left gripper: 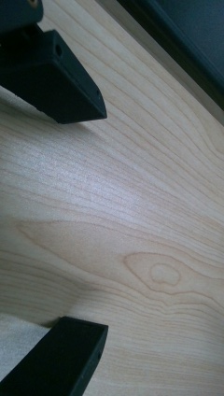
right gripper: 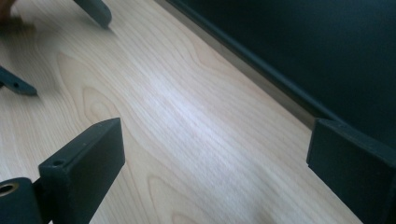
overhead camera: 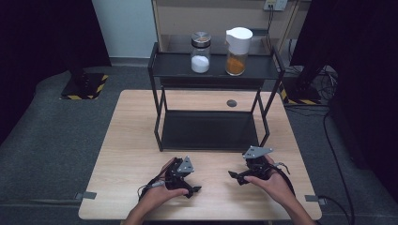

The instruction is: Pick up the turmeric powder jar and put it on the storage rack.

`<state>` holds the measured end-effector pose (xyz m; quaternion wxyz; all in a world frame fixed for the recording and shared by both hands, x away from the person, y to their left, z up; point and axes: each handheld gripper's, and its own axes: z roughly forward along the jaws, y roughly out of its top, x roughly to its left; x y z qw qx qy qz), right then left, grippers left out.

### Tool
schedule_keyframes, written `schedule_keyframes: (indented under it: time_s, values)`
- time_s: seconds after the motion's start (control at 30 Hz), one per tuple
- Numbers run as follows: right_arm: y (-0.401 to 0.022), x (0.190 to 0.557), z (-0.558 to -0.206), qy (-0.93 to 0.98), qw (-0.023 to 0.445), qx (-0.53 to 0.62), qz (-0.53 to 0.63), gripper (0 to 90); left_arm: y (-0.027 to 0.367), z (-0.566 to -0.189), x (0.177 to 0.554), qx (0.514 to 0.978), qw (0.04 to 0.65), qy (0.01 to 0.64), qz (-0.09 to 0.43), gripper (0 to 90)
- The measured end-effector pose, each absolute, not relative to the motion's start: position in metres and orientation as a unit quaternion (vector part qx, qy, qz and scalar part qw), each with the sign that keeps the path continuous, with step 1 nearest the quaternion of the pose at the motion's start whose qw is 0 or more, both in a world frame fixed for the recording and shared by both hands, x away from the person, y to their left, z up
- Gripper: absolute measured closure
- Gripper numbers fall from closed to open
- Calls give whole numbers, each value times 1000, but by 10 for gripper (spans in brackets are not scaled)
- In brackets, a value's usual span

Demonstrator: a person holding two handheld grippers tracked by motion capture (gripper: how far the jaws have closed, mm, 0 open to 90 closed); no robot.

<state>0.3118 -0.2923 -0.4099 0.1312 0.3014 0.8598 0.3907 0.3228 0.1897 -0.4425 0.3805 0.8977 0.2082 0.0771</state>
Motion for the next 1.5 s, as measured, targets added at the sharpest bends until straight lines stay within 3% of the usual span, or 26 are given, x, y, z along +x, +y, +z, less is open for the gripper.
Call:
schedule_keyframes:
  time_s: [0.57,1.5]
  values:
    - [-316,297,-424,853,158,330,373,49,190,-443,323,897,381,209,77,0]
    - [-335,303,-438,844,161,373,351,40,190,-443,322,897,380,209,77,0]
